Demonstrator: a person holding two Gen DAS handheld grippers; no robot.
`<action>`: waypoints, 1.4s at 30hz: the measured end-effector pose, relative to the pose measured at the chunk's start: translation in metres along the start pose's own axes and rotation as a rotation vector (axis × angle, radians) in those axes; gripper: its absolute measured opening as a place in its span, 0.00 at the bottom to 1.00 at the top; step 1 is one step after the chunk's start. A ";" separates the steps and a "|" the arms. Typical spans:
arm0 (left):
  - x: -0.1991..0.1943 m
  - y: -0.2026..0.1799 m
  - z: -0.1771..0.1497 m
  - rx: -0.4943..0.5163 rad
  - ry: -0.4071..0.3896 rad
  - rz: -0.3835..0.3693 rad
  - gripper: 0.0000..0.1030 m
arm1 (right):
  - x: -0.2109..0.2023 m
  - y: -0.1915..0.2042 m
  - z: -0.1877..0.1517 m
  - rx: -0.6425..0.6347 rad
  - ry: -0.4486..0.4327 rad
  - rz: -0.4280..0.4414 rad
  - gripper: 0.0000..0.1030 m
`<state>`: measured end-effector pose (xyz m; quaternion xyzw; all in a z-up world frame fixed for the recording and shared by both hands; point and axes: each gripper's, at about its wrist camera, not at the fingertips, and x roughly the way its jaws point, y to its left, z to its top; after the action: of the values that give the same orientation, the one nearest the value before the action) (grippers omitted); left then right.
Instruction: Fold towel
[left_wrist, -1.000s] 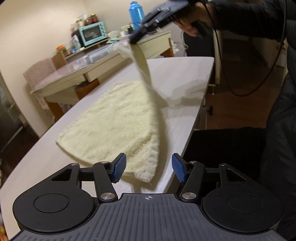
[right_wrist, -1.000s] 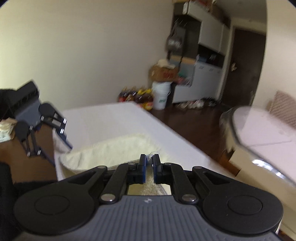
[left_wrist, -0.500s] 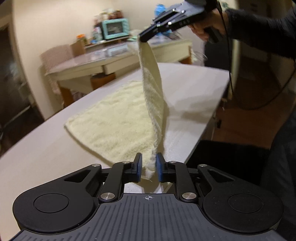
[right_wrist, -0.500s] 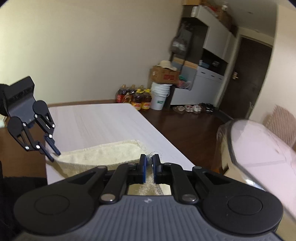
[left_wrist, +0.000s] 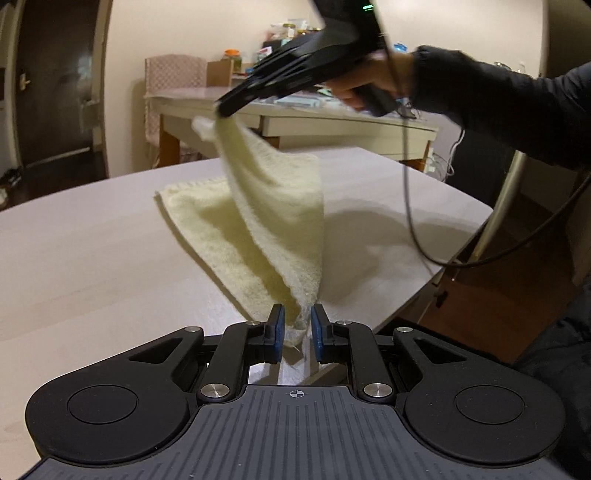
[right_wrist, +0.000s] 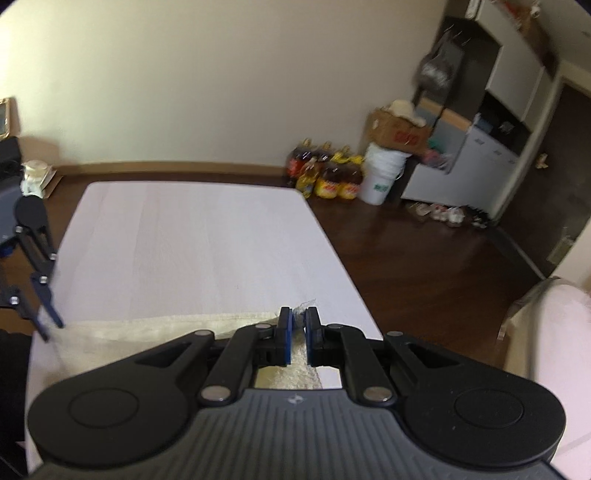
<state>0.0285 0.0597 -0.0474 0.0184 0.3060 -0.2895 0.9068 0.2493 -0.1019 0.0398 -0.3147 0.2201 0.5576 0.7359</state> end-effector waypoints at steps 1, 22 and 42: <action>0.000 0.000 0.000 -0.002 0.000 -0.001 0.16 | 0.007 -0.002 0.000 0.002 0.007 0.012 0.08; -0.009 0.007 -0.013 -0.165 -0.038 0.008 0.16 | 0.065 -0.014 -0.020 0.110 0.060 0.081 0.18; -0.013 -0.028 -0.018 -0.201 -0.059 -0.043 0.16 | -0.081 0.148 -0.080 0.206 -0.068 -0.094 0.41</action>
<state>-0.0051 0.0469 -0.0506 -0.0878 0.3068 -0.2773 0.9062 0.0869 -0.1877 0.0062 -0.2286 0.2360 0.5071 0.7968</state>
